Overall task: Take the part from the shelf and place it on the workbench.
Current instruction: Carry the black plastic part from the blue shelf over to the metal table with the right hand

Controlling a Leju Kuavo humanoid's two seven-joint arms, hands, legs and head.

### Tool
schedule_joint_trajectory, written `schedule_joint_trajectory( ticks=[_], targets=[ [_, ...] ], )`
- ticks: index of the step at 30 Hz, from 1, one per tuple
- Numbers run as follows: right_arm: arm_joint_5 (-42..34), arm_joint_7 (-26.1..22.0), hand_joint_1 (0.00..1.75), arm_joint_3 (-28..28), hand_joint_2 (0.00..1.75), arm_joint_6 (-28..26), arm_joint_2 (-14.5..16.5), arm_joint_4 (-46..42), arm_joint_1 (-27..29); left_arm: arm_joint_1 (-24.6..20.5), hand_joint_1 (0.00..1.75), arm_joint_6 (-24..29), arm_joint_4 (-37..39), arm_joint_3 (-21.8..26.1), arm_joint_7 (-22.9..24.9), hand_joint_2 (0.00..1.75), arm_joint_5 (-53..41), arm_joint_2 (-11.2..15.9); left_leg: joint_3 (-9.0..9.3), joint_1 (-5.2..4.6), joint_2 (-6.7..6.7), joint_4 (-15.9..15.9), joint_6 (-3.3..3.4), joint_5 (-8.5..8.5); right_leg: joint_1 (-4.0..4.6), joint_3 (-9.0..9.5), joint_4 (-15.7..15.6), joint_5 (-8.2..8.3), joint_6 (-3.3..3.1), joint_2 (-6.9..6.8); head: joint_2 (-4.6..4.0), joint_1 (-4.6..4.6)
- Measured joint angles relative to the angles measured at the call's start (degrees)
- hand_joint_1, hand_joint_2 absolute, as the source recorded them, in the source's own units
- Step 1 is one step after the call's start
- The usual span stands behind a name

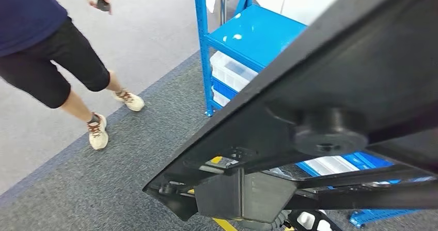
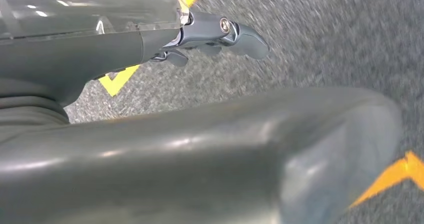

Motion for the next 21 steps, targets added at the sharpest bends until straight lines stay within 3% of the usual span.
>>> schedule_joint_trajectory(
  ticks=[2, 4, 5, 6, 7, 9, 11, 13, 14, 16, 17, 19, 20, 21],
  targets=[
    [-0.6, 0.0, 1.75, 0.0, 1.75, 0.6, 0.4, 0.0, 0.2, 0.0, 0.0, -0.1, 0.0, 0.0, -0.6, 0.0, -0.1, 0.3, -2.94, -0.13, 3.4, 6.2, -0.51, -3.31, 0.07, 0.31, -0.3, -0.07, -0.46, -1.68, 0.0, -0.01],
    [-0.8, 0.0, 1.75, 0.0, 1.75, 0.7, 0.7, 0.2, 0.4, 0.2, 0.0, -0.3, 0.0, 0.0, -1.0, 0.0, -0.3, 0.5, -6.41, -0.03, 4.78, 13.2, -0.86, -6.06, 0.26, 0.38, -0.3, -0.27, -0.65, -3.42, 0.0, -0.01],
    [-0.8, 0.0, 1.75, 0.0, 1.75, 0.7, 0.8, 0.2, 0.5, 0.4, 0.0, -0.4, 0.0, 0.0, -1.0, 0.0, -0.3, 0.5, -7.0, 0.01, 5.02, 14.4, -0.9, -6.02, 0.33, 0.44, -0.3, -0.39, -0.67, -4.27, 0.0, -0.01],
    [-0.8, 0.0, 1.75, 0.0, 1.75, 0.7, 0.9, 0.3, 0.5, 0.6, 0.0, -0.5, 0.0, 0.0, -1.1, 0.0, -0.4, 0.5, -6.19, 0.01, 5.24, 12.9, -0.82, -4.75, 0.39, 0.57, -0.2, -0.53, -0.64, -5.03, 0.0, -0.01],
    [-0.8, 0.0, 1.75, 0.0, 1.75, 0.7, 1.0, 0.3, 0.5, 0.8, 0.0, -0.5, 0.0, 0.0, -1.1, 0.0, -0.4, 0.5, -4.3, -0.05, 5.74, 9.4, -0.62, -2.77, 0.47, 0.78, -0.2, -0.69, -0.59, -5.77, 0.0, -0.01],
    [-0.7, 0.0, 1.75, 0.0, 1.75, 0.4, 1.2, 0.3, 0.5, 0.7, 0.0, -0.5, 0.0, 0.0, -1.0, 0.0, -0.6, 0.6, 0.08, -0.61, 8.25, 1.1, 0.32, 0.3, 0.71, 1.25, -0.3, -1.05, -0.33, -7.07, 0.0, 0.0],
    [-0.3, 0.0, 1.75, 0.0, 1.75, -0.3, 1.3, 0.3, 0.6, 0.3, 0.0, -0.5, 0.0, 0.0, -0.8, 0.0, -1.1, 0.7, 1.7, -1.23, 9.63, -2.2, 1.39, 0.91, 0.93, 1.52, -0.4, -1.3, 0.12, -8.13, 0.0, 0.0],
    [-0.1, 0.0, 1.75, 0.0, 1.75, -0.8, 1.6, 0.3, 0.6, 0.1, 0.0, -0.5, 0.0, 0.0, -0.2, 0.0, -1.5, 0.8, 1.7, -1.26, 8.4, -2.5, 2.05, 1.04, 1.05, 1.8, -0.6, -1.5, 0.66, -9.1, 0.0, -0.01],
    [0.0, 0.0, 1.75, 0.0, 1.75, -0.8, 1.8, 0.3, 0.6, 0.0, 0.0, -0.5, 0.0, 0.0, 0.1, 0.0, -1.6, 0.7, 1.89, -1.12, 7.76, -2.9, 2.3, 1.22, 1.03, 1.92, -0.3, -1.86, 0.94, -8.67, 0.0, 0.0],
    [0.1, 0.0, 1.75, 0.1, 1.75, -0.8, 2.2, 0.4, 0.5, -0.4, 0.0, -0.5, 0.0, 0.0, 0.4, 0.0, -1.9, 0.5, 2.36, -0.74, 6.47, -3.6, 2.77, 1.62, 0.91, 0.66, 3.1, -4.14, 1.33, -5.97, 0.0, 0.01],
    [0.0, 0.0, 1.75, 0.1, 1.75, -0.8, 2.3, 0.5, 0.5, -0.6, 0.0, -0.5, 0.0, 0.0, 0.6, 0.0, -2.1, 0.4, 2.36, -0.69, 5.82, -3.7, 2.89, 1.69, 0.81, -0.94, 6.7, -5.93, 1.38, -4.22, 0.0, 0.01],
    [-0.4, 0.0, 1.75, 0.1, 1.75, -0.4, 2.4, 0.8, 0.6, -1.0, 0.0, -0.3, 0.0, 0.0, 1.0, 0.0, -2.3, 0.1, 2.24, -0.65, 4.34, -3.5, 3.02, 1.69, 0.77, -4.86, 14.1, -8.72, 1.4, -2.65, 0.0, 0.01],
    [-0.7, 0.0, 1.75, 0.1, 1.75, -0.1, 2.5, 1.1, 0.6, -1.0, 0.0, -0.2, 0.0, 0.0, 1.2, 0.0, -2.4, 0.0, 2.22, -0.65, 3.54, -3.4, 3.01, 1.64, 0.76, -5.98, 15.8, -8.69, 1.42, -2.41, 0.0, 0.01],
    [-1.1, 0.0, 1.75, 0.1, 1.75, 0.4, 2.6, 1.3, 0.6, -0.9, 0.0, -0.1, 0.0, 0.0, 1.4, 0.0, -2.4, -0.1, 2.24, -0.62, 2.72, -3.2, 2.92, 1.55, 0.7, -5.99, 15.2, -7.39, 1.43, -2.26, 0.0, 0.01]
  ],
)
